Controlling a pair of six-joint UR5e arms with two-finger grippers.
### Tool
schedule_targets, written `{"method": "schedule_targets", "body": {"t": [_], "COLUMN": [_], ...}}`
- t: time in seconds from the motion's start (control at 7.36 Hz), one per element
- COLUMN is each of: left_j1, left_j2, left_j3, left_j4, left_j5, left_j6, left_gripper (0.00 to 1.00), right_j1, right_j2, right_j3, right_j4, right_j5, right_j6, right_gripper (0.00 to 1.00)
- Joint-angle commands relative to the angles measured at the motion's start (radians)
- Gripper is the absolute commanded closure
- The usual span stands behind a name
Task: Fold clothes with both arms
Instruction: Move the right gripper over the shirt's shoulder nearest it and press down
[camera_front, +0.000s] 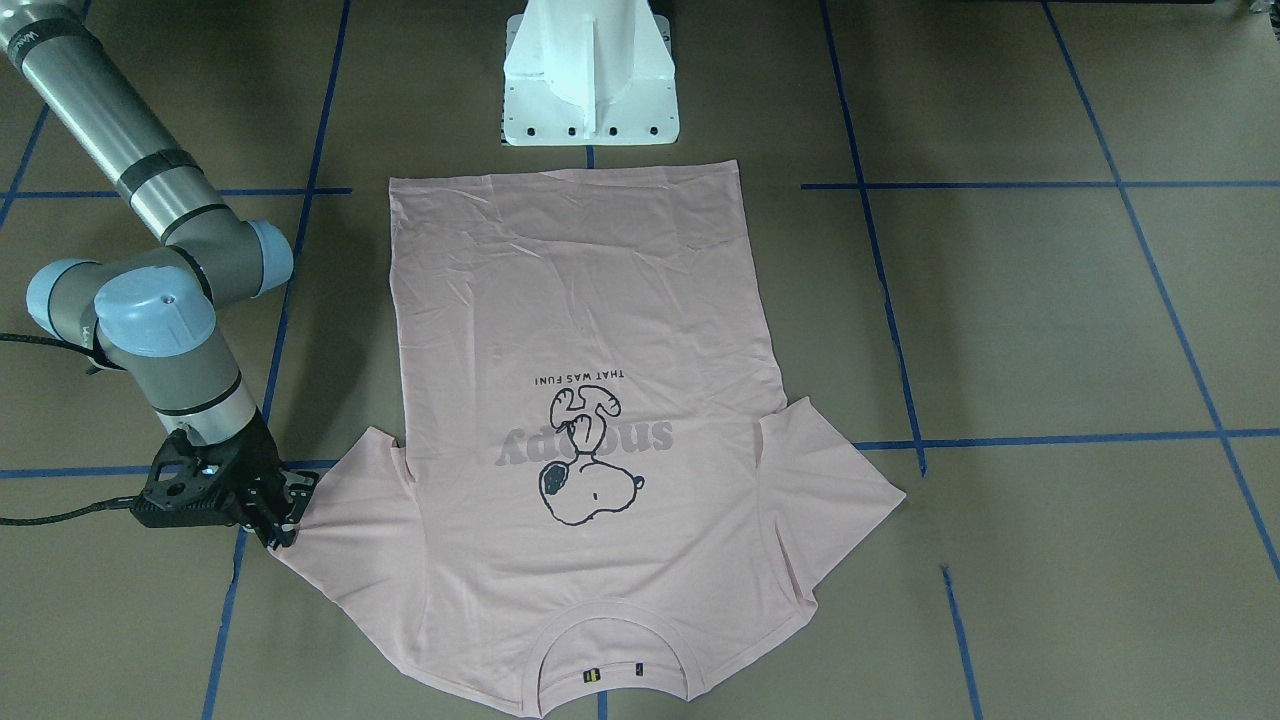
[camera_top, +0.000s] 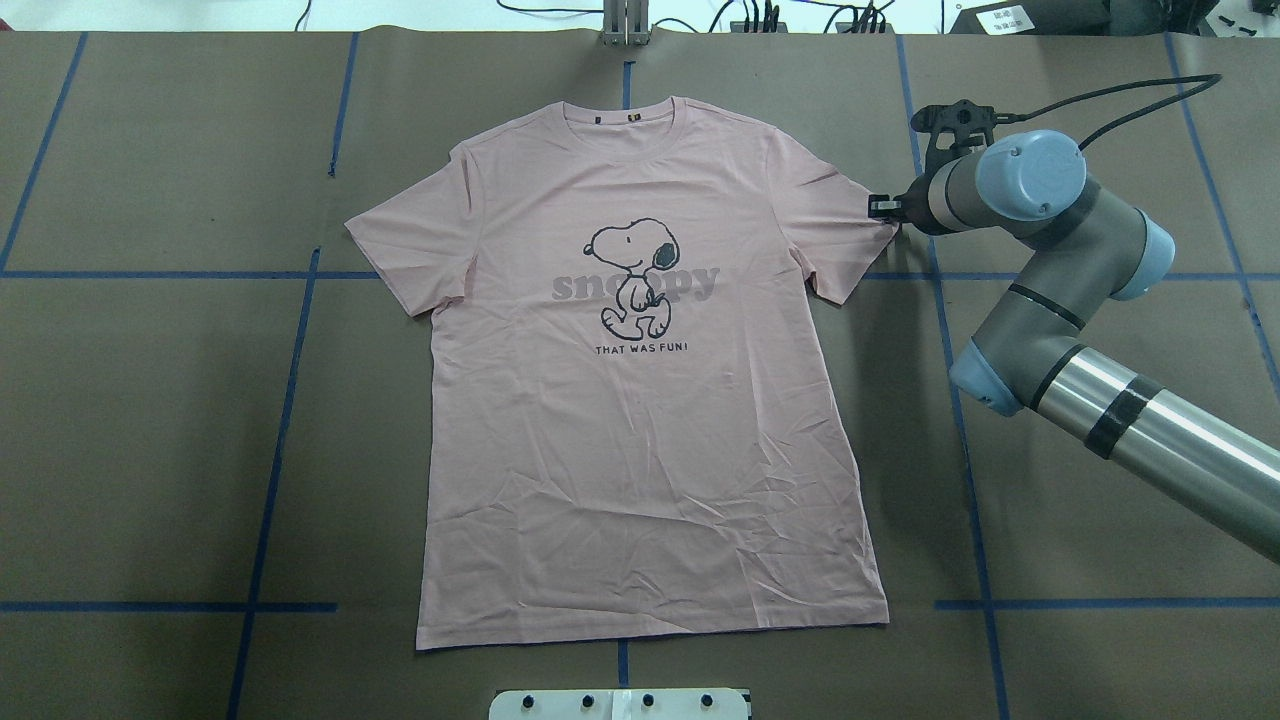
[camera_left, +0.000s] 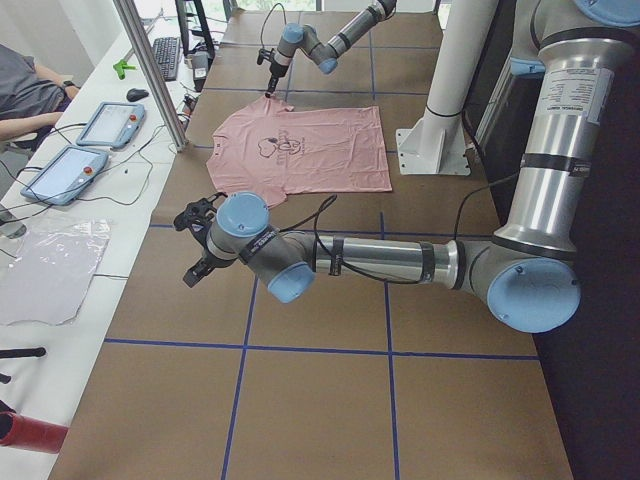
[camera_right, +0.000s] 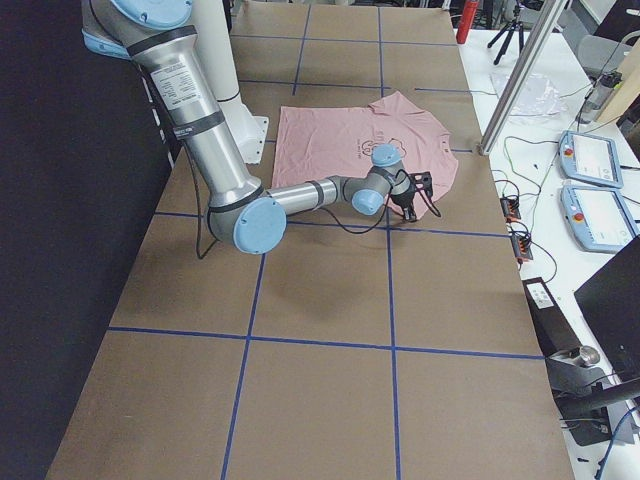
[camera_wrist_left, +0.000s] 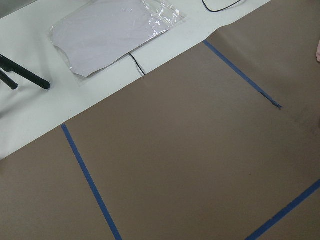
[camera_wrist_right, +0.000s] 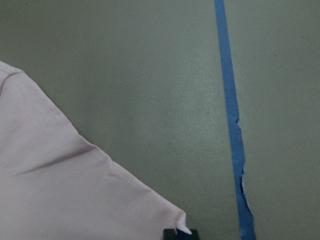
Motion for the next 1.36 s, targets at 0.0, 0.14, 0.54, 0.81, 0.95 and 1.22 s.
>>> {"method": "schedule_targets", "body": {"t": [0.0,0.14,0.54,0.81,0.95,1.22], "left_j1": [0.000,0.000,0.000,0.000,0.000,0.000], "left_j2": [0.000,0.002,0.002,0.003,0.003,0.003], "left_j3": [-0.001,0.000,0.000,0.000,0.000,0.002], "left_j4": [-0.001,-0.001,-0.003,-0.001,-0.001,-0.001], "left_j5": [0.000,0.000,0.000,0.000,-0.001,0.000], "left_j6": [0.000,0.000,0.000,0.000,0.000,-0.002], "left_gripper": [0.00,0.00,0.00,0.00,0.00,0.00], "right_j1": [0.001,-0.001,-0.042,-0.133,-0.163,-0.174], "right_j2": [0.016,0.030,0.160,0.276,0.295,0.318], "right_j3": [0.017,0.022,0.106,0.090,0.071,0.038], "right_j4": [-0.009,-0.020,-0.317,-0.423,-0.419,-0.413], "right_j5": [0.002,0.003,-0.075,-0.190,-0.216,-0.232], "right_j6": [0.011,0.045,0.152,0.284,0.301,0.295], "right_gripper": [1.00,1.00,1.00,1.00,1.00,0.54]}}
